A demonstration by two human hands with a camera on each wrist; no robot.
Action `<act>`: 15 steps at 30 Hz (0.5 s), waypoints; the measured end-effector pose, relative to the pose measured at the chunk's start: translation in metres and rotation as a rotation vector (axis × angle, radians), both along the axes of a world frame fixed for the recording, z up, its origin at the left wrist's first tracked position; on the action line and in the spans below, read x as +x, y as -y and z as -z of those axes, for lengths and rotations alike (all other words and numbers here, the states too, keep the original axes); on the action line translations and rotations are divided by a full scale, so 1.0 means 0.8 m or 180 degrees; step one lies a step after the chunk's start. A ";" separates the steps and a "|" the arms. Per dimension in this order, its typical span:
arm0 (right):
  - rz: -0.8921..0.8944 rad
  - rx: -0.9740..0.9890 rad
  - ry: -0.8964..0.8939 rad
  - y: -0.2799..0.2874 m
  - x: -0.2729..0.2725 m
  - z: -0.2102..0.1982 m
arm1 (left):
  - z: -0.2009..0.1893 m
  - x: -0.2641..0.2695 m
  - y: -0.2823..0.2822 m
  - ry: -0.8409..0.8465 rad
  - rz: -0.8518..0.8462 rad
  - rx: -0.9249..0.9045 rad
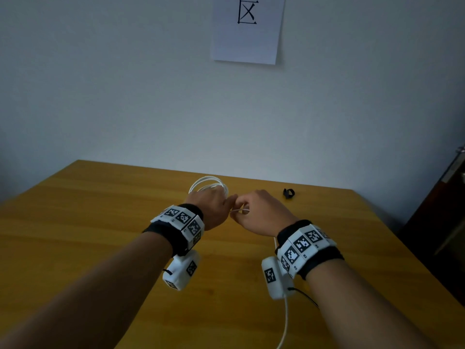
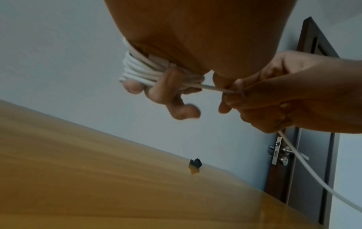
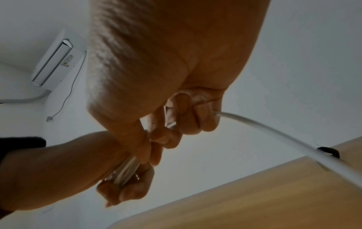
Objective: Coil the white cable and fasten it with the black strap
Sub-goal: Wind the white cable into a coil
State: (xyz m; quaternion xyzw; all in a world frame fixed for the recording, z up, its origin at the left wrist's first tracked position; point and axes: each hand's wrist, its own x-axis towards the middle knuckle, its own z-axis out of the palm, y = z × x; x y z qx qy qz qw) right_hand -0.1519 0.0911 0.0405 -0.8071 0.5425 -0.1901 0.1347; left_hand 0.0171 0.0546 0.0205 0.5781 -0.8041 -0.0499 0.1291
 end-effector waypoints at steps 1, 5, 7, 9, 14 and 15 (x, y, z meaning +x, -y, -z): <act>-0.0005 -0.0016 -0.0009 0.000 0.000 -0.001 | -0.001 -0.001 0.000 0.0073 0.0018 0.0109; 0.0063 -0.0007 -0.0037 0.001 -0.008 -0.009 | -0.003 0.003 -0.002 0.0576 0.0122 0.0254; 0.0118 0.0035 -0.0031 0.001 -0.016 -0.012 | -0.005 0.006 -0.004 0.0412 -0.0014 0.0359; 0.0152 0.0075 -0.0008 0.004 -0.026 -0.014 | -0.005 0.012 -0.004 0.0186 -0.0029 0.0711; 0.0188 0.0075 0.0199 0.013 -0.044 -0.008 | 0.004 0.031 0.001 -0.1511 0.0122 0.1956; 0.0219 0.0041 0.0216 0.014 -0.045 -0.006 | 0.005 0.032 -0.001 -0.1859 0.0201 0.2177</act>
